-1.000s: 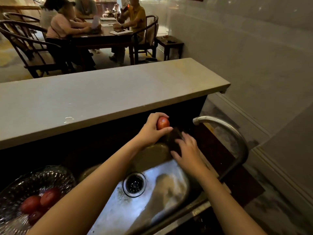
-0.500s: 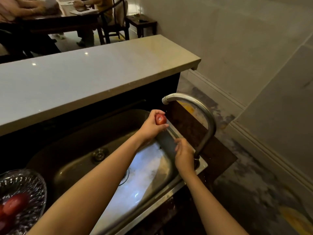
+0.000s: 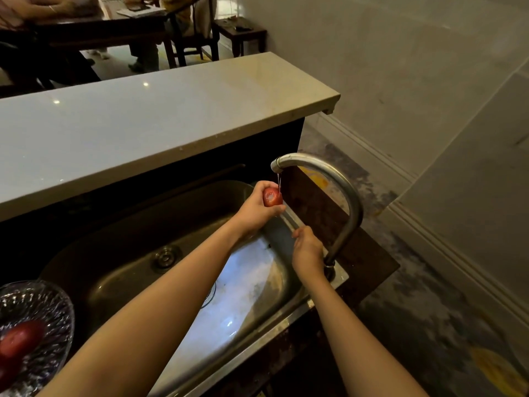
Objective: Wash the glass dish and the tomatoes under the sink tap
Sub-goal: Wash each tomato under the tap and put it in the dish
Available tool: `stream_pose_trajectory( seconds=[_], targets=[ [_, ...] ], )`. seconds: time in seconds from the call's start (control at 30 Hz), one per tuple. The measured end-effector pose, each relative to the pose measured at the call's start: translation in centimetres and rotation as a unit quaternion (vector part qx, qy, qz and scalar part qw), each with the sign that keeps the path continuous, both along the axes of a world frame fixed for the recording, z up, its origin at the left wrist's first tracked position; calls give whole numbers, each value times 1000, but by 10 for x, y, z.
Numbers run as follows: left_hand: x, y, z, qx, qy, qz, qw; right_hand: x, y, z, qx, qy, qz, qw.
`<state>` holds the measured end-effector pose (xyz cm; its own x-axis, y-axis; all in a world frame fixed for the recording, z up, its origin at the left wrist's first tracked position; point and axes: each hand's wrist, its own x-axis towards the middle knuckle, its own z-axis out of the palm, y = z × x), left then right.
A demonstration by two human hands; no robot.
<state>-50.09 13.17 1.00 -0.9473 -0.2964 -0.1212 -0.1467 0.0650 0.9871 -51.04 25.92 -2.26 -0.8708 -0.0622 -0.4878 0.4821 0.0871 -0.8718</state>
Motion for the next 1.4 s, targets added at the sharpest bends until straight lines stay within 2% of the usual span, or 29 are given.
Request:
stream_pose_trajectory(
  seconds=[0.1, 0.17, 0.2, 0.27, 0.3, 0.4, 0.53, 0.7, 0.77, 0.87, 0.93, 1.0, 1.07, 1.13, 1.23, 1.3, 1.4],
  targets=[
    [1, 0, 0, 1, 5, -9, 1000, -2, 0, -4, 9, -23, -11, 1000],
    [2, 2, 0, 24, 7, -23, 999, -4, 5, -6, 43, 6, 26, 999],
    [1, 4, 0, 49, 8, -25, 998, -5, 8, -6, 98, 52, 79, 991],
    [0, 8, 0, 128, 10, -13, 992, -6, 15, -7, 203, 160, 178, 949],
    [-1, 9, 1, 171, 11, -7, 985, -6, 16, -6, 233, 208, 197, 929],
    [-4, 14, 5, 212, 7, 29, 977, -10, 9, 9, 204, 315, 186, 908],
    [-9, 16, 10, 199, -13, 112, 973, -22, -12, 34, 96, 255, 203, 940],
    [-9, 30, 18, 241, 28, 89, 966, -47, -36, 49, 6, 125, 165, 978],
    [-10, 28, 22, 258, 11, 129, 957, -41, -39, 50, 8, 156, 188, 970],
    [-16, 16, 24, 229, -22, 200, 952, -28, -45, 42, 40, 233, 255, 938],
    [-16, 18, 24, 204, -23, 183, 961, -31, -49, 40, 54, 216, 222, 949],
    [-14, 26, 20, 179, -12, 131, 975, -44, -52, 44, 44, 134, 139, 980],
    [-13, 31, 15, 128, 0, 83, 988, -53, -53, 47, 21, 92, 103, 990],
    [-15, 27, 18, 120, 4, 121, 985, -50, -56, 49, 44, 123, 141, 981],
    [-25, 11, 23, 190, -18, 211, 959, -37, -59, 40, 76, 189, 235, 950],
    [-25, 8, 22, 158, -10, 170, 973, -38, -58, 40, 83, 179, 216, 956],
    [-18, 23, 15, 89, 10, 60, 994, -54, -53, 48, 13, 103, 127, 986]
  ],
)
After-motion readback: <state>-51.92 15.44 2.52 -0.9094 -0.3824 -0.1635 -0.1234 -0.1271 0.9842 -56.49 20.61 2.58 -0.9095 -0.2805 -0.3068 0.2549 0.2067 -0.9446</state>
